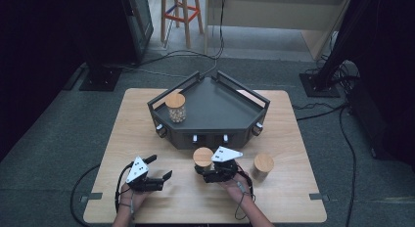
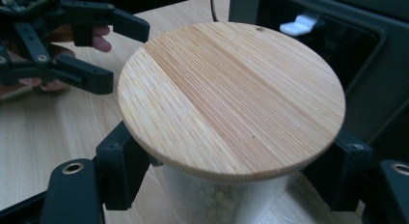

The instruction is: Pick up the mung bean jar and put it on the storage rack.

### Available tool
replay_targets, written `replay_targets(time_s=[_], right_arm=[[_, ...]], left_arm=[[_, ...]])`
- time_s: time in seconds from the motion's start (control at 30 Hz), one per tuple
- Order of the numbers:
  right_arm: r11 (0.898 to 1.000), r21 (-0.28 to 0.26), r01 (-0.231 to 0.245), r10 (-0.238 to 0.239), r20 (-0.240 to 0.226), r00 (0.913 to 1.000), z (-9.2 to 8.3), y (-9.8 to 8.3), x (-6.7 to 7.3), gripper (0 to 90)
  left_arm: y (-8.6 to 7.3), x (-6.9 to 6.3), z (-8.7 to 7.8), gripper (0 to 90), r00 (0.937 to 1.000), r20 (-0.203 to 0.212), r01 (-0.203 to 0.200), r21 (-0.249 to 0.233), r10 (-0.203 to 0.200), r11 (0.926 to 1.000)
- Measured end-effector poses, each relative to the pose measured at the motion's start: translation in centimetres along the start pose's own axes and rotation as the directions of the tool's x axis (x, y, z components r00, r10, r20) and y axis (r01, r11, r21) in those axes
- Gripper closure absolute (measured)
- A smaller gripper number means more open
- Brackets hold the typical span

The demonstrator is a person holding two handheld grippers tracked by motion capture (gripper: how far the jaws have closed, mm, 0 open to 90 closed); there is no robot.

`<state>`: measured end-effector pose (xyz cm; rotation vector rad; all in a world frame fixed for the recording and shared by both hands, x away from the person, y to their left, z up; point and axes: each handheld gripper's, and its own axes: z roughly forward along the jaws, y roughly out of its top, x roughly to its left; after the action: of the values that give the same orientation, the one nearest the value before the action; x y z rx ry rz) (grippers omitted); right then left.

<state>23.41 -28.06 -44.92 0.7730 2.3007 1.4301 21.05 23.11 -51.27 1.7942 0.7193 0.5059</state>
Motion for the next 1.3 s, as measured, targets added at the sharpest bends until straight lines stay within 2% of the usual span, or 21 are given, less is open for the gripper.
replay_targets(time_s=[0.07,0.2,0.3,0.47,0.73,1.3], right_arm=[[1.000,-0.006,-0.002,0.002,-0.007,1.0000,-0.1,0.2,-0.2,25.0],[1.000,-0.011,0.001,-0.001,-0.008,1.0000,-0.3,0.8,-0.3,25.0],[1.000,-0.002,0.005,-0.005,-0.003,1.0000,-0.3,1.4,-0.4,25.0],[1.000,-0.012,-0.016,0.016,-0.012,0.9998,-0.6,2.1,-0.9,25.0],[1.000,-0.005,0.000,0.000,0.002,1.0000,-1.0,3.3,-1.0,25.0],[1.000,-0.001,-0.010,0.010,0.003,0.9999,-1.1,4.8,-1.5,25.0]], left_arm=[[0.1,0.0,0.0,10.5,0.9999,-0.006,-0.009,0.007,0.009,0.9999],[0.0,0.2,-0.2,10.5,0.9999,-0.006,0.009,0.003,-0.009,1.0000],[0.0,0.2,-0.1,10.5,1.0000,-0.004,-0.001,0.008,0.001,1.0000],[0.0,0.2,-0.1,10.5,1.0000,-0.002,0.008,0.010,-0.008,0.9999],[0.0,0.3,-0.2,10.5,1.0000,-0.001,0.005,0.010,-0.005,0.9999],[0.0,0.4,-0.3,10.5,0.9999,-0.007,0.008,0.007,-0.007,0.9999]])
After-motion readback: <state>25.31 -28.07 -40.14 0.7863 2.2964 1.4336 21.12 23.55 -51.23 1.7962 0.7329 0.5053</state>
